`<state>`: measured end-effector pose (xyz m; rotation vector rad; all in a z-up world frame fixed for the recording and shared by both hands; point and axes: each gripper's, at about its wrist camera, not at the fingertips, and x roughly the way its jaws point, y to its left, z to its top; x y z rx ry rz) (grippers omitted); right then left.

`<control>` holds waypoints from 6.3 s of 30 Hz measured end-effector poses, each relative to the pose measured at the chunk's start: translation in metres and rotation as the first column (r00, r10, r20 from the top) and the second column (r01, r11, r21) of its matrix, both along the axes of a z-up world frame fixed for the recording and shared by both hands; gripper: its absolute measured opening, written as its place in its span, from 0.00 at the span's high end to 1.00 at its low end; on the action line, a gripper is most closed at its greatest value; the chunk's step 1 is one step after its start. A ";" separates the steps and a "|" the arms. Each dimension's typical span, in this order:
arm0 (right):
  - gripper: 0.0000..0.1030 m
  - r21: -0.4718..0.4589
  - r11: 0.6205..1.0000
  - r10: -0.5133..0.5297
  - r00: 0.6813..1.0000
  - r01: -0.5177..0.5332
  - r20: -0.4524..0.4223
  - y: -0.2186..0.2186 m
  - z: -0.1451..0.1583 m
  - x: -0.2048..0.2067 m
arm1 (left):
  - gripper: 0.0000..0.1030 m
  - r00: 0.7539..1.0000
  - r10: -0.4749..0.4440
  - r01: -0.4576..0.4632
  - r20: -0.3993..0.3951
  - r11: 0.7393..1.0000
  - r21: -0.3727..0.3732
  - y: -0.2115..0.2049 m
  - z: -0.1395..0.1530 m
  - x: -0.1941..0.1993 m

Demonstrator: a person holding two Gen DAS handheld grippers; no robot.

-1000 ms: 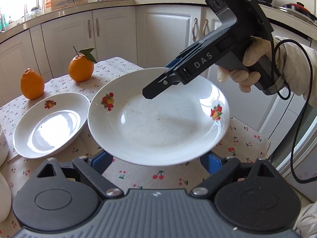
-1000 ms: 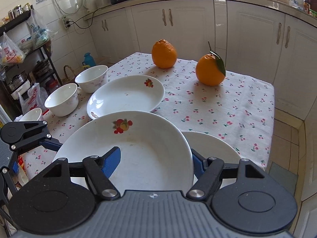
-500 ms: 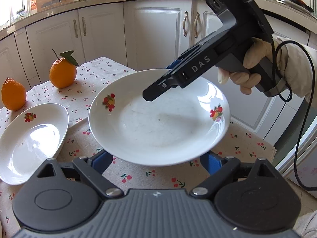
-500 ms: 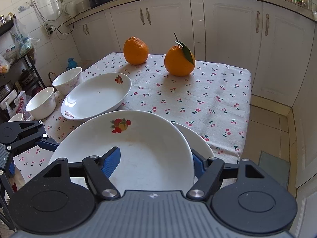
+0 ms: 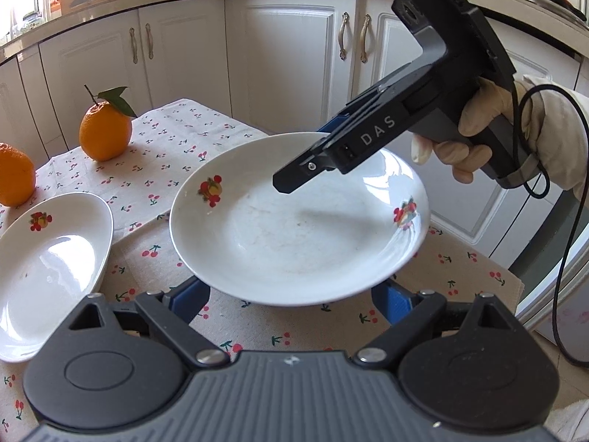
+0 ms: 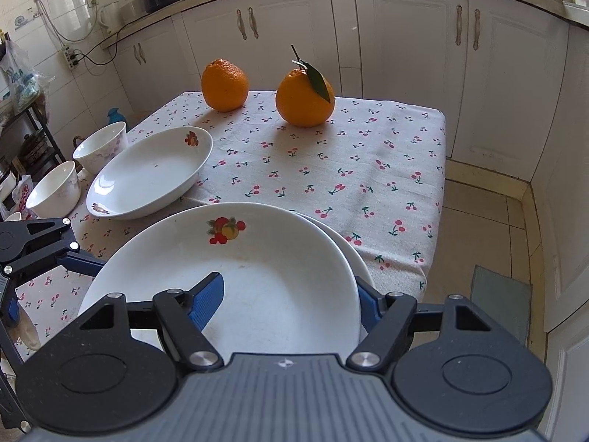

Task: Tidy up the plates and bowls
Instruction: 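Lower the plate onto the other plate and open the right gripper, then move the right gripper toward the next white plate, then grasp the rim of the white plate with the right gripper, then lift the held plate with the right gripper toward the plate stack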

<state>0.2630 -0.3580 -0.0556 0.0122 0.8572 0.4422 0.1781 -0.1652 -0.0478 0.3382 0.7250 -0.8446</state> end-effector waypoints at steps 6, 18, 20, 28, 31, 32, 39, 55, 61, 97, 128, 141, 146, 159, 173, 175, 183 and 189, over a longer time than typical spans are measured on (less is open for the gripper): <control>0.23 -0.007 1.000 -0.014 1.000 0.014 0.003 -0.001 0.002 -0.004 | 0.08 1.000 -0.008 0.008 -0.012 1.000 -0.007 0.001 -0.001 0.002; 0.22 -0.037 0.998 -0.056 0.998 0.057 0.015 -0.004 0.008 -0.019 | 0.07 1.000 -0.014 0.014 -0.005 1.000 -0.008 0.002 -0.003 0.003; 0.21 -0.044 0.997 -0.064 0.998 0.065 0.015 -0.004 0.009 -0.022 | 0.07 1.000 -0.015 0.015 0.005 1.000 -0.013 0.003 -0.002 0.002; 0.18 -0.067 0.994 -0.091 0.996 0.091 0.004 -0.004 0.010 -0.030 | 0.08 0.999 -0.019 0.019 0.042 1.000 -0.007 0.002 0.001 -0.006; 0.15 -0.096 0.990 -0.100 0.995 0.100 -0.003 -0.002 0.008 -0.033 | 0.08 0.998 -0.006 0.007 0.055 1.000 -0.023 0.006 0.005 -0.010; 0.14 -0.092 0.991 -0.092 0.996 0.092 0.007 0.000 0.009 -0.035 | 0.08 0.998 0.003 -0.001 0.058 1.000 -0.030 0.008 0.007 -0.012; 0.00 -0.083 0.995 -0.050 0.993 0.059 0.107 0.023 0.033 -0.065 | 0.08 0.992 0.093 -0.086 0.084 0.993 -0.084 0.031 0.019 -0.023; 0.00 -0.140 0.986 0.109 0.981 -0.087 0.159 0.090 0.045 -0.096 | 0.07 0.843 0.532 -0.529 0.083 0.847 -0.061 0.098 -0.006 0.001; 0.00 -0.143 0.982 0.144 0.979 -0.123 0.147 0.098 0.042 -0.087 | 0.06 0.804 0.588 -0.589 0.086 0.808 -0.007 0.099 -0.024 0.025; 0.00 -0.232 0.901 0.381 0.924 -0.366 0.023 0.164 0.025 0.072 | 0.01 0.764 0.642 -0.641 0.062 0.767 -0.034 0.105 -0.029 0.055; 0.24 0.015 0.829 0.555 0.821 -0.558 -0.135 0.214 -0.020 0.211 | 0.02 0.762 0.644 -0.641 0.063 0.765 -0.064 0.108 -0.031 0.062; 0.26 0.058 0.833 0.552 0.820 -0.550 -0.150 0.206 -0.016 0.207 | 0.02 0.777 0.624 -0.623 0.082 0.781 -0.045 0.106 -0.031 0.061; 0.26 0.078 0.840 0.543 0.826 -0.538 -0.151 0.199 -0.012 0.201 | 0.02 0.795 0.600 -0.601 0.086 0.799 -0.023 0.107 -0.027 0.060; 0.26 0.108 0.868 0.495 0.856 -0.484 -0.146 0.174 0.003 0.165 | 0.02 0.850 0.520 -0.521 0.090 0.853 -0.004 0.104 -0.010 0.035; 0.26 0.084 0.906 0.421 0.902 -0.414 -0.098 0.144 0.032 0.111 | 0.02 0.900 0.420 -0.422 0.112 0.906 -0.009 0.094 0.013 0.005; 0.26 0.087 0.913 0.405 0.910 -0.398 -0.088 0.136 0.035 0.102 | 0.02 0.909 0.401 -0.403 0.115 0.915 -0.009 0.092 0.016 0.002; 0.26 0.074 0.939 0.340 0.938 -0.335 -0.067 0.104 0.046 0.072 | 0.02 0.936 0.333 -0.333 0.113 0.943 -0.019 0.073 0.023 -0.011; 0.26 0.062 0.958 0.283 0.958 -0.280 -0.055 0.077 0.049 0.051 | 0.02 0.956 0.271 -0.271 0.114 0.962 -0.022 0.056 0.027 -0.019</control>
